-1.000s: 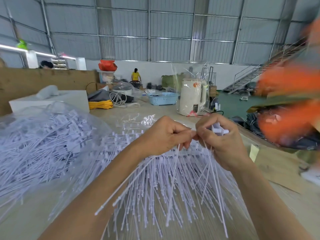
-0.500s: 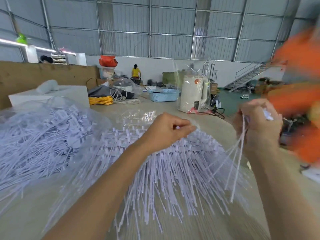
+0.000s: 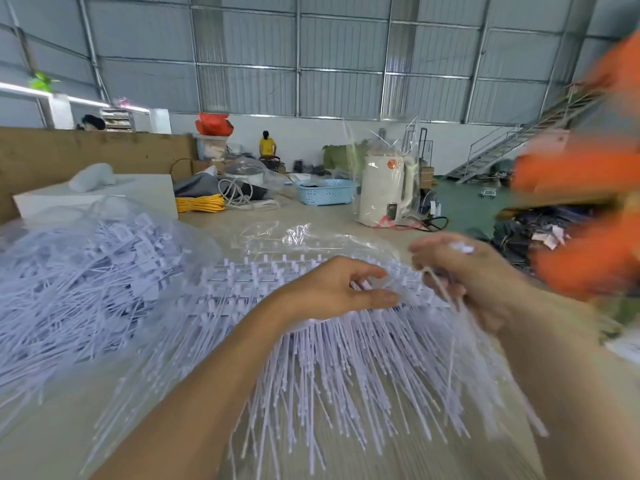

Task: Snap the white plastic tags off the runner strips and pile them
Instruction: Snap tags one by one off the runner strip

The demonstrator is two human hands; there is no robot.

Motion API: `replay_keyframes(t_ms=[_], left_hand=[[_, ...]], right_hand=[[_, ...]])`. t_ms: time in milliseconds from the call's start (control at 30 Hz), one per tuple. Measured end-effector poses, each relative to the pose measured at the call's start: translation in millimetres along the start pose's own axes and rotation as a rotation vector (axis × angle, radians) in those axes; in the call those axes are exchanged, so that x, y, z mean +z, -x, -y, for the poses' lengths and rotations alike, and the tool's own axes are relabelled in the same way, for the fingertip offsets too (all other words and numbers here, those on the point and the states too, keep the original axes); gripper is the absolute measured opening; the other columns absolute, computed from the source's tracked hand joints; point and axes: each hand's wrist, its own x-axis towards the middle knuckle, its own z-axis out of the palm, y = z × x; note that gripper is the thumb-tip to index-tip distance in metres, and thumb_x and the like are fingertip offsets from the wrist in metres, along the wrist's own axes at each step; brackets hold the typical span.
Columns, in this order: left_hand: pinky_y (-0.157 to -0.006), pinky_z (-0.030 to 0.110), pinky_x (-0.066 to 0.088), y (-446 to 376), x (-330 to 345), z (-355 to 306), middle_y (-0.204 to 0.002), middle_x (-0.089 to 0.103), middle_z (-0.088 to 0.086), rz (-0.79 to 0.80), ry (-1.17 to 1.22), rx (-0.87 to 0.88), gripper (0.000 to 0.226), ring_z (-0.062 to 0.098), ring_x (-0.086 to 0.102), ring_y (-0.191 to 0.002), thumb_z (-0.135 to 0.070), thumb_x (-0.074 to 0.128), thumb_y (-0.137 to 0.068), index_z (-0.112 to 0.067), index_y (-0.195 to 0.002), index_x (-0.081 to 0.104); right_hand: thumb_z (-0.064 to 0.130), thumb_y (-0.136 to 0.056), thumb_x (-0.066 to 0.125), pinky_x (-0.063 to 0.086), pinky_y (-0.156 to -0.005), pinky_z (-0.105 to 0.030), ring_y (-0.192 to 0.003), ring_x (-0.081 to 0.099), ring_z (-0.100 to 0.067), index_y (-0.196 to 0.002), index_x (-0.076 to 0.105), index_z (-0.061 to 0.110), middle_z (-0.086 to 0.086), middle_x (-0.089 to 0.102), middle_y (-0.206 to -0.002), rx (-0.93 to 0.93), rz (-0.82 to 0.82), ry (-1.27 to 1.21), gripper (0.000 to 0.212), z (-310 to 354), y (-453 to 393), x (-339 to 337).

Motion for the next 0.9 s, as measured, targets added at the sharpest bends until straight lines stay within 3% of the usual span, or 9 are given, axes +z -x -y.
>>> replay_keyframes(t_ms=[100, 167, 233, 333, 500, 600, 733, 800, 900], left_hand=[[-0.071, 0.01, 0.047, 2.2, -7.4, -4.3, -0.1, 0.058, -0.011, 0.052, 0.011, -0.02, 0.094, -0.007, 0.062, -0.072, -0.05, 0.075, -0.052, -0.025, -0.138, 0.045], [-0.075, 0.014, 0.049, 4.6, -10.4, -7.4, -0.098, 0.057, -0.01, 0.04, 0.043, -0.026, 0.104, -0.001, 0.064, -0.079, -0.044, 0.079, -0.046, -0.026, -0.141, 0.04], [-0.078, 0.021, 0.051, 6.7, -12.4, -9.8, -0.101, 0.054, -0.008, 0.001, 0.029, -0.036, 0.108, 0.009, 0.062, -0.087, -0.036, 0.084, -0.048, -0.026, -0.144, 0.034], [-0.065, 0.027, 0.048, 8.9, -11.9, -16.3, -0.102, 0.051, -0.007, -0.069, -0.002, -0.051, 0.093, 0.009, 0.056, -0.079, -0.015, 0.085, -0.062, -0.024, -0.139, 0.033], [-0.06, 0.015, 0.039, 11.2, -11.9, -34.1, -0.094, 0.047, -0.012, -0.175, -0.273, -0.002, 0.074, -0.002, 0.048, -0.08, -0.025, 0.088, -0.06, -0.023, -0.109, 0.032], [-0.05, 0.012, 0.039, 15.8, -10.2, -46.1, -0.087, 0.04, -0.013, -0.24, -0.465, 0.085, 0.071, -0.002, 0.043, -0.074, -0.017, 0.086, -0.064, -0.022, -0.102, 0.026], [-0.054, 0.001, 0.041, 22.7, -7.8, -57.7, -0.08, 0.036, -0.009, -0.288, -0.584, 0.221, 0.057, -0.001, 0.044, -0.064, -0.004, 0.076, -0.074, -0.017, -0.098, 0.026], [-0.055, 0.005, 0.041, 24.6, -6.6, -62.7, -0.08, 0.036, -0.008, -0.29, -0.601, 0.218, 0.057, 0.0, 0.043, -0.064, -0.003, 0.076, -0.074, -0.016, -0.098, 0.026], [-0.058, 0.016, 0.035, 25.7, -6.6, -67.2, -0.091, 0.052, -0.001, -0.372, -0.725, 0.198, 0.049, 0.012, 0.053, -0.077, -0.018, 0.077, -0.076, -0.014, -0.104, 0.038]], right_hand=[[0.012, -0.084, 0.068, 0.026, -0.034, -0.015, -0.035, 0.041, -0.008, -0.07, 0.055, 0.009, -0.002, 0.046, -0.054, 0.09, -0.004, 0.049, 0.02, -20.1, -3.6, 23.7], [0.027, -0.08, 0.072, 0.026, -0.035, -0.015, -0.036, 0.038, -0.01, -0.072, 0.055, 0.008, -0.004, 0.043, -0.055, 0.141, -0.042, 0.054, 0.027, -19.2, -5.3, 27.1], [0.044, -0.07, 0.074, 0.028, -0.037, -0.018, -0.039, 0.036, -0.011, -0.072, 0.057, 0.009, -0.005, 0.045, -0.057, 0.121, -0.021, 0.082, 0.039, -23.1, 0.3, 37.1], [0.061, -0.045, 0.074, 0.029, -0.044, -0.022, -0.042, 0.038, -0.011, -0.074, 0.059, 0.012, -0.002, 0.05, -0.061, 0.117, 0.013, 0.068, 0.059, -21.1, 1.1, 41.8], [0.056, -0.033, 0.082, 0.034, -0.043, -0.02, -0.042, 0.045, -0.002, -0.083, 0.065, 0.02, 0.005, 0.055, -0.07, 0.01, 0.072, 0.169, 0.065, -15.7, 3.5, 37.2], [0.044, -0.038, 0.083, 0.038, -0.042, -0.018, -0.043, 0.044, 0.0, -0.078, 0.066, 0.022, 0.01, 0.058, -0.063, -0.102, 0.122, 0.201, 0.05, -14.9, 5.1, 38.5], [0.04, -0.042, 0.081, 0.042, -0.041, -0.018, -0.044, 0.049, -0.005, -0.065, 0.069, 0.025, 0.01, 0.059, -0.056, -0.145, 0.129, 0.113, 0.03, -16.6, 7.0, 46.3], [0.045, -0.044, 0.079, 0.041, -0.04, -0.019, -0.044, 0.05, -0.009, -0.063, 0.069, 0.024, 0.005, 0.059, -0.054, -0.157, 0.112, 0.049, 0.031, -17.1, 8.7, 50.4], [0.047, -0.052, 0.079, 0.035, -0.039, -0.02, -0.041, 0.041, -0.011, -0.067, 0.067, 0.019, 0.004, 0.052, -0.05, -0.16, -0.008, 0.038, 0.034, -17.8, 6.1, 50.1]])
